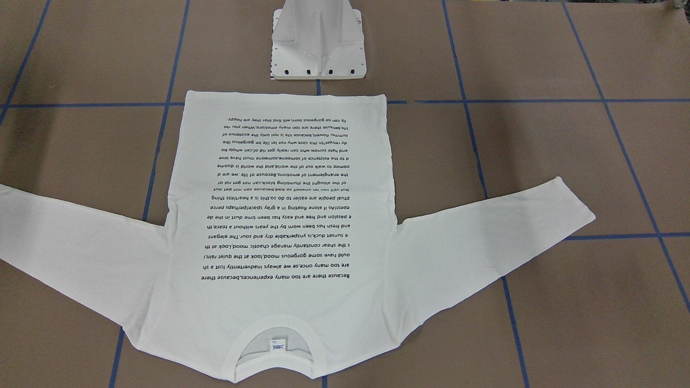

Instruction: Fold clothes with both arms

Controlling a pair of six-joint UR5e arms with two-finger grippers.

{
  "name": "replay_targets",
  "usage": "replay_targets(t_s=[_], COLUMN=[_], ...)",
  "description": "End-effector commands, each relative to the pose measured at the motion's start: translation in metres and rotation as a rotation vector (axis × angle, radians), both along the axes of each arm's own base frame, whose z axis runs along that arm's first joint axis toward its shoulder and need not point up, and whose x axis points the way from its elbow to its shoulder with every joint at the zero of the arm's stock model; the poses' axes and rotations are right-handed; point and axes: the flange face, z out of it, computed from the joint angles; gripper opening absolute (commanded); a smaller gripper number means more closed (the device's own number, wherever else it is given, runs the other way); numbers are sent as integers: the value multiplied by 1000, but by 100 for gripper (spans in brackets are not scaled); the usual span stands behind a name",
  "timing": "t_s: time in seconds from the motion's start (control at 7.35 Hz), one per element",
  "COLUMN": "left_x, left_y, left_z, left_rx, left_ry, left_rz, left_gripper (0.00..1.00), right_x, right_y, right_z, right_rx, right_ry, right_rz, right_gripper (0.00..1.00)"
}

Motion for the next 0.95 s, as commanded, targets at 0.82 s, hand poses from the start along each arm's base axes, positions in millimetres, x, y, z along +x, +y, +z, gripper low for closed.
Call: replay_targets(t_s=[0.82], left_x=[5], left_y=[-31], left_z=[-38], left_rx=[154], left_ry=[17], left_rz=[3], left_gripper=[100], right_x=[-94], right_y=[-31], right_z=[39], right_rx=[121], right_ry=[58], right_rz=[-86], right_gripper=[100])
